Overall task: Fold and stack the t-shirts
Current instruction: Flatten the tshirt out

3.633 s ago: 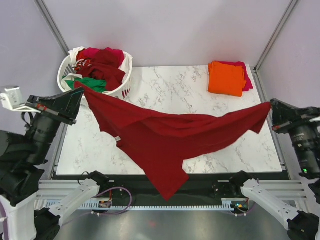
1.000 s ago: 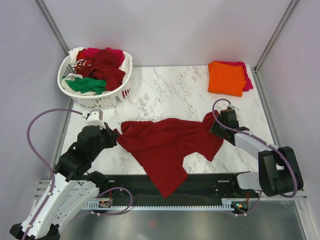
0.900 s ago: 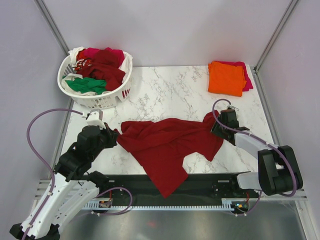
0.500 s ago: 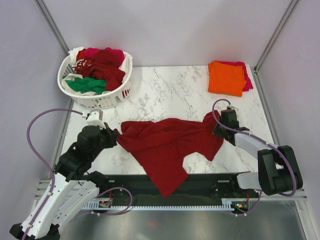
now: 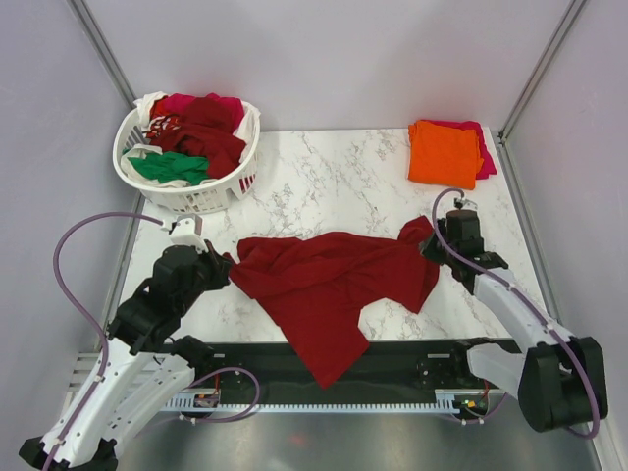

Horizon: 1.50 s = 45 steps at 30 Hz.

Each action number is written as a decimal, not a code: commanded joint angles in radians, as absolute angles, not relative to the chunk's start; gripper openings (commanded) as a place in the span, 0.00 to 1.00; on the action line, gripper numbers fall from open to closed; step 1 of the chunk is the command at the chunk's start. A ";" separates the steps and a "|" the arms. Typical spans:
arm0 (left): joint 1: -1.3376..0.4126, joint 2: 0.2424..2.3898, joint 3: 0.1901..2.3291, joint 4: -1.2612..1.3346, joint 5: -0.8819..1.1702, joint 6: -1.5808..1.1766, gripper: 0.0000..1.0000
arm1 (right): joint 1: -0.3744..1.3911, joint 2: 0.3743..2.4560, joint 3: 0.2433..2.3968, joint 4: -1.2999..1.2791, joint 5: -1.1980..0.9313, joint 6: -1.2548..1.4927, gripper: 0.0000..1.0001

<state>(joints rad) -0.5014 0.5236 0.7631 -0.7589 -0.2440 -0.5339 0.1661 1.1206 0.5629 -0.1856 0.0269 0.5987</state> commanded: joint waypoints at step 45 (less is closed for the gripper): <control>-0.250 1.322 1.939 -0.699 0.035 -0.229 0.02 | 0.258 1.212 1.643 -0.773 0.710 0.372 0.00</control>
<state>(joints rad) -0.2543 1.0824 1.9739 -0.6445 0.1516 -0.2394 0.2749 1.0008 1.7020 -0.7158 0.6044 0.3485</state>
